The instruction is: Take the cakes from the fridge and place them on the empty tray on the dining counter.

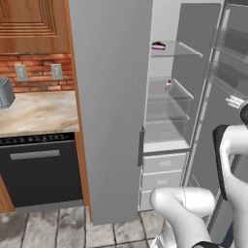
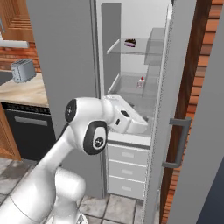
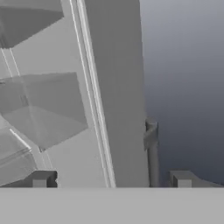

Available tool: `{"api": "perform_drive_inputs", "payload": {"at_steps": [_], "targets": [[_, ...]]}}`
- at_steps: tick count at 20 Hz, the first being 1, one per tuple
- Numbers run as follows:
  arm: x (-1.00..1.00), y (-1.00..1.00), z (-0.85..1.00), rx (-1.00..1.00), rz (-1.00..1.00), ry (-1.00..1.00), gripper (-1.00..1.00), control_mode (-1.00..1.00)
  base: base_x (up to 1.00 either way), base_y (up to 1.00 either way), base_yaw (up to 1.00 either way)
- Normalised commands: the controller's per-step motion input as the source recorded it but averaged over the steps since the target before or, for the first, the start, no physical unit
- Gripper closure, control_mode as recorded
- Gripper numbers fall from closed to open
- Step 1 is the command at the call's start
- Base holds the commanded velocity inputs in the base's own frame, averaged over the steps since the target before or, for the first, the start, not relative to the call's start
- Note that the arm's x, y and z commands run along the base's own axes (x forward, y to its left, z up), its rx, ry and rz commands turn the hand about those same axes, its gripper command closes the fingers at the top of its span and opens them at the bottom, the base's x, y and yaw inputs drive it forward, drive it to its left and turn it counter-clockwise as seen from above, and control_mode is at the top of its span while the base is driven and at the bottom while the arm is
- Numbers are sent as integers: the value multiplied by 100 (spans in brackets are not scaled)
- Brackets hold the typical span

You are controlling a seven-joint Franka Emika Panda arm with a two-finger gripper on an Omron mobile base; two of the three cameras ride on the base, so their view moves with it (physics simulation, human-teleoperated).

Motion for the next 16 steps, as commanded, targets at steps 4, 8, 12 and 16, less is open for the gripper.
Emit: {"api": "perform_drive_inputs", "payload": {"at_steps": [4,8,12,16], "targets": [[-44,56,85,-16,15,58,-100,-100,0,0,0],[-26,63,28,0,17,29,-100,-100,0,0,0],[-8,70,-15,0,16,-9,-100,-100,0,0,0],[0,51,-13,0,11,-3,-100,-100,0,0,0]]}}
